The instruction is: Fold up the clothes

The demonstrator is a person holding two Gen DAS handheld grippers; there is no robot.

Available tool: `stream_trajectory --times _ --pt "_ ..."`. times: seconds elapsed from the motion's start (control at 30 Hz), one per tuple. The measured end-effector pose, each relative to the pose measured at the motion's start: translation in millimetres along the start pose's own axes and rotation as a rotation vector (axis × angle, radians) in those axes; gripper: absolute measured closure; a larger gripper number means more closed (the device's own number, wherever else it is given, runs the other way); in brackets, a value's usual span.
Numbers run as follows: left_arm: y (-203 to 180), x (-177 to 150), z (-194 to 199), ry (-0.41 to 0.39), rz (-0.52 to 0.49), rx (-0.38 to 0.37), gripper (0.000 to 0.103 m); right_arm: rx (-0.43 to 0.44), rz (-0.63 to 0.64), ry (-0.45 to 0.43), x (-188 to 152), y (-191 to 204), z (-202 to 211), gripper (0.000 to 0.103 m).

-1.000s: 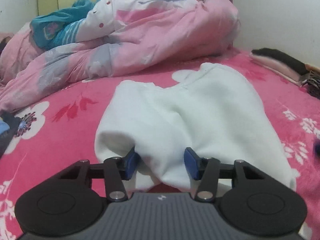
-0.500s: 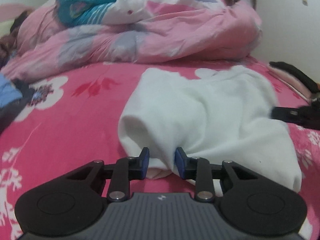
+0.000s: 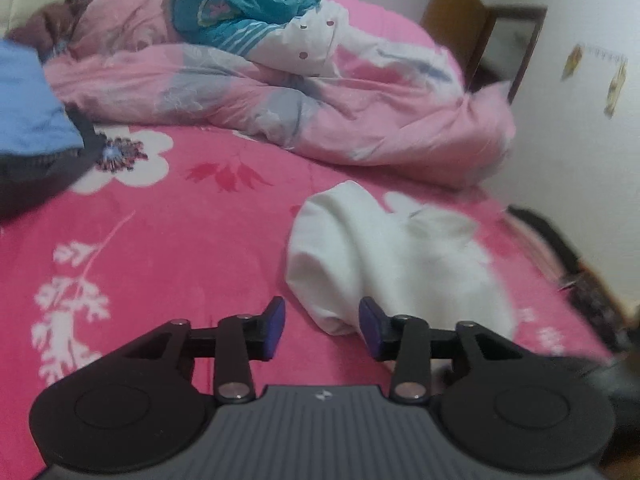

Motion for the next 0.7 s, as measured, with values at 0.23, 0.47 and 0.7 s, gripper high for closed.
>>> stream_trajectory --times 0.23,0.47,0.7 --pt "22.7 -9.6 8.8 0.034 0.067 0.001 0.051 -0.018 0.093 0.157 -29.2 34.5 -62.4 0.094" --pt "29.8 -15.2 0.7 0.056 0.100 -0.062 0.033 0.038 0.024 -0.057 2.7 17.6 24.6 0.043" --pt "8.5 -40.5 -25.8 0.159 0.079 -0.153 0.016 -0.148 -0.140 -0.199 51.8 -79.7 89.8 0.022"
Point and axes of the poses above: each gripper's, at about its wrist camera, not at the fingertips, and z roughly against the way its jaws point, y to its left, x to its top, the point moved 6 cm from there along -z, roughly the way its jaws point, and after that the axes turned 4 degrees about x, right-handed, at the moved point
